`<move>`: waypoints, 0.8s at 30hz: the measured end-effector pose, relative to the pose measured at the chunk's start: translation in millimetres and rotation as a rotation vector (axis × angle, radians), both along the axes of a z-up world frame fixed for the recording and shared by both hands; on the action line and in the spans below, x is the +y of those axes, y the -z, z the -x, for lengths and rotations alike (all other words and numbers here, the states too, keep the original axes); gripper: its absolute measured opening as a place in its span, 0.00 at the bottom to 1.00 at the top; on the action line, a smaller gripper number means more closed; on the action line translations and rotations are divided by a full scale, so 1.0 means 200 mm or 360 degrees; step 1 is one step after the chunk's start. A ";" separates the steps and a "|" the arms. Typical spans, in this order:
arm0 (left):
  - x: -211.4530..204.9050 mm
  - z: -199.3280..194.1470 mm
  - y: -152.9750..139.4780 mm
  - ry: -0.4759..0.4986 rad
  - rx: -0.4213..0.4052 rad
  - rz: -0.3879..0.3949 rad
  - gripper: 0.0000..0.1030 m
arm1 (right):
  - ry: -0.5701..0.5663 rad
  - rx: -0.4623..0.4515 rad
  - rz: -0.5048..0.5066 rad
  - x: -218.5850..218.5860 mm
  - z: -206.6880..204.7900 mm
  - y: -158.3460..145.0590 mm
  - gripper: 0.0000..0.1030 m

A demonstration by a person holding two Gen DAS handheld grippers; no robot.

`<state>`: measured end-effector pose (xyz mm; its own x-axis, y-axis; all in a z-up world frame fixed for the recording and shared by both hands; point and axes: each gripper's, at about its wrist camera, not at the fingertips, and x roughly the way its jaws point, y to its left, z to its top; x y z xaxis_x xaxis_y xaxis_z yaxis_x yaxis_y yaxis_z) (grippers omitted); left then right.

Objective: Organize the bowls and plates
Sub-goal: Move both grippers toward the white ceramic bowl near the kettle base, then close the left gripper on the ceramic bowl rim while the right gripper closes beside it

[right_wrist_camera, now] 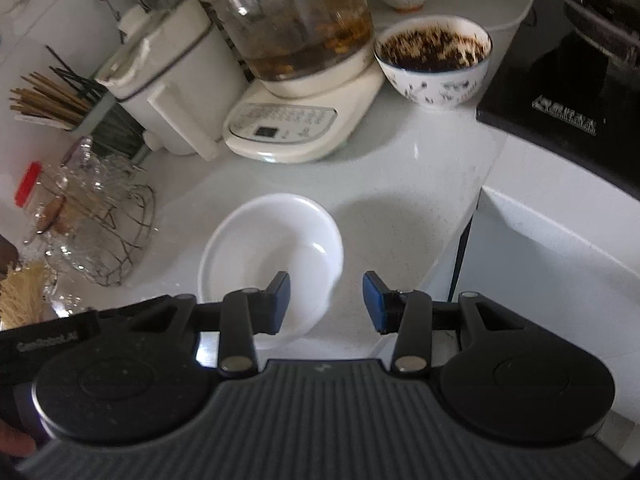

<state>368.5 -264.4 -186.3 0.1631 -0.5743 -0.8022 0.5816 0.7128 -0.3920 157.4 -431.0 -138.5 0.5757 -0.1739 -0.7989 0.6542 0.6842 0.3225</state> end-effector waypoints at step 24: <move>-0.06 0.07 0.09 0.0052 0.0044 0.0022 0.16 | -0.0098 0.0034 0.0020 0.07 -0.05 0.01 0.12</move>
<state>353.6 -276.1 -203.9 0.1221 -0.5902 -0.7980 0.5935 0.6879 -0.4179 166.6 -417.1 -140.7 0.5686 -0.1487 -0.8090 0.6171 0.7274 0.3001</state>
